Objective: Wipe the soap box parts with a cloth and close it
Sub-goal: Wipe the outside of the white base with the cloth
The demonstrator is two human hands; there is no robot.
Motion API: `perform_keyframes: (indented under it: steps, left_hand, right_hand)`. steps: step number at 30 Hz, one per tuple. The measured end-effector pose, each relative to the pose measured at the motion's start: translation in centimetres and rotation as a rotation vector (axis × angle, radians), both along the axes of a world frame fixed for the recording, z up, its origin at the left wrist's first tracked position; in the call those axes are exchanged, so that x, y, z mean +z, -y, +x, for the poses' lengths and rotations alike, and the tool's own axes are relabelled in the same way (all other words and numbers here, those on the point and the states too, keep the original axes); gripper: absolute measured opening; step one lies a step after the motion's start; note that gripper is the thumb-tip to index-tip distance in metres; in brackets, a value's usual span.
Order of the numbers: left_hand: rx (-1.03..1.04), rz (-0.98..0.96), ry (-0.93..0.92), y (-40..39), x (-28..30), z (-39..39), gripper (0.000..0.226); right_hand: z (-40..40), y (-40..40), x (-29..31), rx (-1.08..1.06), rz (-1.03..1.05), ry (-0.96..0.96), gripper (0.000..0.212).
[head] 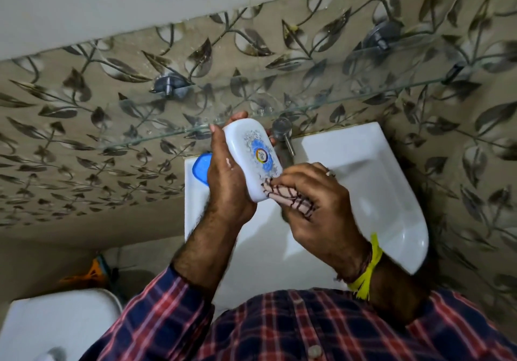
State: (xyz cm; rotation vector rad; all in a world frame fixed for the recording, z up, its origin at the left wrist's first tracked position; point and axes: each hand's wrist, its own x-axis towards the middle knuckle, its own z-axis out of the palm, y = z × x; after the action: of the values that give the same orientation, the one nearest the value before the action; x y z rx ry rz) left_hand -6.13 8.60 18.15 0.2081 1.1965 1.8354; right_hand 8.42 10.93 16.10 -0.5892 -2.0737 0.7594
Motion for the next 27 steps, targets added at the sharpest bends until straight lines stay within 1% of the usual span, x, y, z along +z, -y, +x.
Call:
perform_keyframes:
  steps: [3,7,10,12,16,20,23,24,27]
  left_hand:
    - [0.009,-0.015,-0.022,-0.1,0.6,0.2,0.059]
    - [0.017,0.004,-0.027,-0.1,0.7,-0.4,0.06]
    - [-0.003,-0.034,-0.032,0.5,0.5,0.1,0.069]
    - [-0.021,-0.041,0.002,0.8,0.8,0.6,0.072]
    - [-0.012,-0.003,0.015,0.9,0.8,0.2,0.062]
    - [-0.03,-0.023,0.027,1.3,0.5,0.8,0.064]
    - [-0.052,0.004,0.043,1.6,0.5,0.9,0.069]
    - [-0.061,-0.004,0.035,1.8,0.3,0.9,0.069]
    - [-0.099,-0.065,0.045,2.4,0.0,1.1,0.072]
  right_hand:
    - [-0.7,-0.8,0.6,-0.082,-0.027,-0.012,0.019]
    - [-0.8,-0.6,0.9,0.012,0.025,-0.011,0.014]
    - [-0.6,-0.9,0.9,-0.053,0.006,0.013,0.012]
    - [-0.9,-1.1,1.2,-0.077,-0.005,-0.001,0.012]
    - [-0.7,0.0,1.0,0.029,0.068,0.007,0.017]
    - [-1.3,-0.9,1.7,-0.072,-0.033,-0.019,0.015]
    - [-1.6,-0.3,1.8,0.02,0.024,-0.031,0.019]
    - [-1.5,-0.2,1.7,0.021,0.031,-0.023,0.021]
    - [-1.6,-0.9,1.8,-0.079,-0.031,-0.025,0.024]
